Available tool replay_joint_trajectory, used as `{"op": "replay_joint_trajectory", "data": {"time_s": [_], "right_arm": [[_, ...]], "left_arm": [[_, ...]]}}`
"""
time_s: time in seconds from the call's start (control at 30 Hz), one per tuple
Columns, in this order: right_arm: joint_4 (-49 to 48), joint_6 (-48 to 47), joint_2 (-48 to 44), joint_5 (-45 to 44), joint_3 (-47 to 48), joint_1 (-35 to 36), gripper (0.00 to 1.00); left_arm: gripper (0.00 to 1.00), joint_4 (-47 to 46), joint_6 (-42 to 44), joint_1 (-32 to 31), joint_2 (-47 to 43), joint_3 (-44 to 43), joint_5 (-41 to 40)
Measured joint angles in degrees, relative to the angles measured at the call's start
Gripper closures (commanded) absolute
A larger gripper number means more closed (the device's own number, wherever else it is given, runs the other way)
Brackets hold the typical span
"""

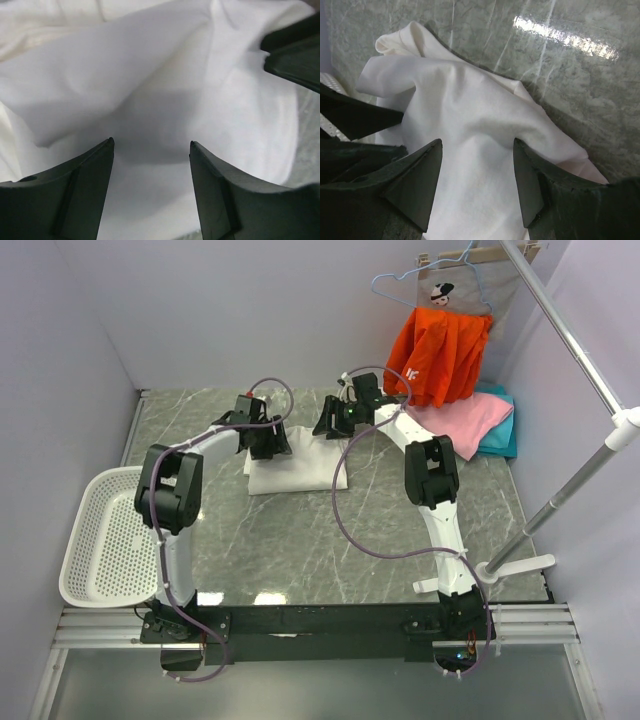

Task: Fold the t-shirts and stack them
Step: Smooth out wrinkles on the folded tshirt

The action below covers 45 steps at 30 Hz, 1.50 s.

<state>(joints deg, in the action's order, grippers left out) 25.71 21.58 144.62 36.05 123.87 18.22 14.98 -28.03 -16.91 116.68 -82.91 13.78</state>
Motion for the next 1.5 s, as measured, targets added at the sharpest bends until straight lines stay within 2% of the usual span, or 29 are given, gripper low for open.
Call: {"op": "replay_joint_trajectory", "data": {"time_s": [0.37,0.5,0.8,0.97,1.17,1.33,1.5], "right_arm": [[0.0,0.0,0.1,0.5,0.0,0.0,0.34],[0.0,0.0,0.2,0.7,0.0,-0.2,0.34],[-0.7,-0.2,0.2,0.0,-0.6,-0.7,0.34],[-3.3,-0.2,-0.2,-1.0,-2.6,-1.0,0.34],[-7.7,-2.5,-6.2,-7.0,-11.6,-1.0,0.31],[-7.0,-5.1,-14.5,-13.3,-19.8,-1.8,0.3],[-6.9,-5.9,-19.1,-14.3,-20.1,-2.0,0.3]], "left_arm": [[0.31,-2.3,0.1,1.1,4.9,-6.3,-7.1],[0.31,-3.5,-0.7,2.5,8.7,-10.7,-7.7],[0.32,-6.5,-4.0,7.1,13.0,-14.0,-6.3],[0.32,-9.8,-5.0,9.1,12.3,-11.4,-4.0],[0.31,-10.8,-5.2,10.0,9.4,-7.6,-3.2],[0.3,-9.1,-5.7,10.7,3.3,-2.4,-5.6],[0.3,-8.7,-5.9,11.1,-3.8,2.1,-8.2]]}}
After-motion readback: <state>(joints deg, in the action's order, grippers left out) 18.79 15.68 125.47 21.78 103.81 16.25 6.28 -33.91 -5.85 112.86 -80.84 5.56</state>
